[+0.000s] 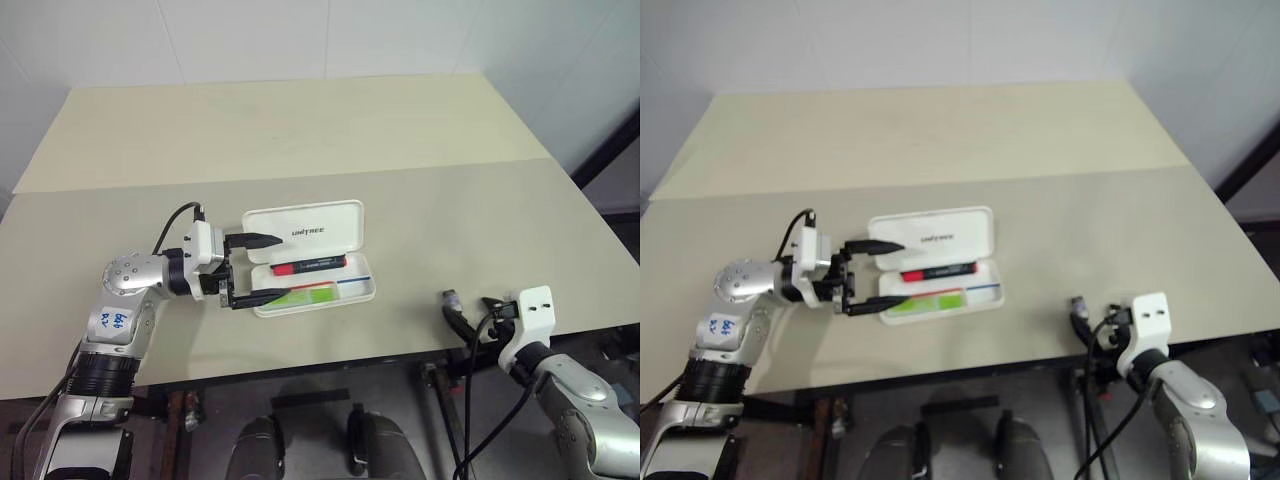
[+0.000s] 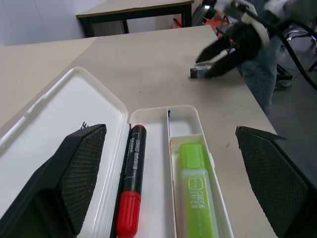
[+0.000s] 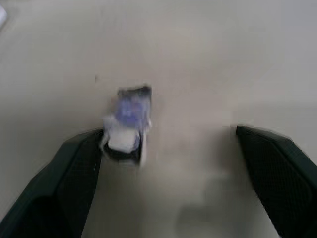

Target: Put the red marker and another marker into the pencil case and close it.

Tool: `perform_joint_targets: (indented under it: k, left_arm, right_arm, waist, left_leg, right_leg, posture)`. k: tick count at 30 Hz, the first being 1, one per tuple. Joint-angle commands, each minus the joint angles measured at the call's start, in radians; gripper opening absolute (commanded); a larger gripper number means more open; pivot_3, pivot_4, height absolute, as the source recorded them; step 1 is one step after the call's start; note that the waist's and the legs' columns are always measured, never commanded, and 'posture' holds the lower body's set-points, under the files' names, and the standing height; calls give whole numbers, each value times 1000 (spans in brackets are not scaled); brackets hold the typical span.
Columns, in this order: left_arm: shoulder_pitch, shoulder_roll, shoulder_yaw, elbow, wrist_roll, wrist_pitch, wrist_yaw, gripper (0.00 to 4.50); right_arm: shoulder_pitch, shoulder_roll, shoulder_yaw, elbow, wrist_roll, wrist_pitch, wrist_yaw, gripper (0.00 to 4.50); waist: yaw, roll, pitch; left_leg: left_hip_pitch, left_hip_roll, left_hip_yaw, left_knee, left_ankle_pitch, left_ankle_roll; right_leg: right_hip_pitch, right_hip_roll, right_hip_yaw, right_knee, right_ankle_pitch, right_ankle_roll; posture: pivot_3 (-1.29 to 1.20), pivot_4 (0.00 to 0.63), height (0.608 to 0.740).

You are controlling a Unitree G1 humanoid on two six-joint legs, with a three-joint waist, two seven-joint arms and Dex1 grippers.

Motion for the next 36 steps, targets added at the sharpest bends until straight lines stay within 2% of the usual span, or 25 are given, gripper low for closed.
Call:
perform_joint_targets:
  k: [1,2,3,13,18,24,28,31,36]
  left_arm:
    - [-7,14,23,-26,-5,-3,2,4500]
    - [-5,16,25,-29,-6,-2,4,4500]
    - [-4,17,27,-31,-6,-2,6,4500]
    - [23,31,43,-58,-11,-2,25,4500]
    - [34,33,49,-71,-12,-1,39,4500]
    - [61,35,60,-96,-13,2,56,4500]
    - [68,39,64,-101,-12,5,60,4500]
    - [66,41,65,-98,-10,5,60,4500]
    - [65,48,63,-98,2,-1,59,4500]
  right_arm:
    - [7,21,0,47,-3,-37,-33,4456]
    - [5,24,6,58,-5,-46,-34,4069]
    - [2,24,14,65,-7,-52,-33,3870]
    - [-53,1,68,98,-20,-99,-26,346]
    - [-59,-21,99,107,-28,-125,-9,338]
    - [-109,-98,144,126,-37,-287,122,338]
    - [-270,-240,210,240,-15,-442,400,338]
    - [-392,-274,253,350,7,-503,546,338]
    - [-589,-272,341,550,4,-587,758,338]
  waist:
    - [0,-1,0]
    - [0,-1,-1]
    - [-1,-2,-1]
    - [-22,-3,-2]
    - [-26,-4,-2]
    - [-27,-2,-2]
    - [-24,-1,-1]
    - [-23,-1,-1]
    - [-23,-1,0]
  left_leg:
    - [0,0,0,0,0,0]
    - [0,0,0,0,0,0]
    - [0,0,0,0,0,0]
    - [1,1,0,1,0,0]
    - [1,1,0,1,0,0]
    - [1,1,0,1,0,0]
    - [0,0,1,1,0,1]
    - [0,0,0,1,0,1]
    - [0,1,1,1,0,1]
  right_leg:
    - [0,0,0,0,0,0]
    - [0,0,0,0,0,0]
    - [0,0,0,0,0,0]
    - [1,0,0,0,0,-1]
    - [1,0,0,0,0,-1]
    - [0,1,1,0,1,-1]
    - [0,0,1,-1,2,0]
    - [0,0,1,-1,1,0]
    - [0,1,1,-1,1,0]
  posture:
    - [0,150,740]
    - [0,150,740]
    - [0,150,740]
    - [0,150,740]
    - [0,150,740]
    - [0,150,740]
    - [0,150,740]
    - [0,150,740]
    - [0,150,740]
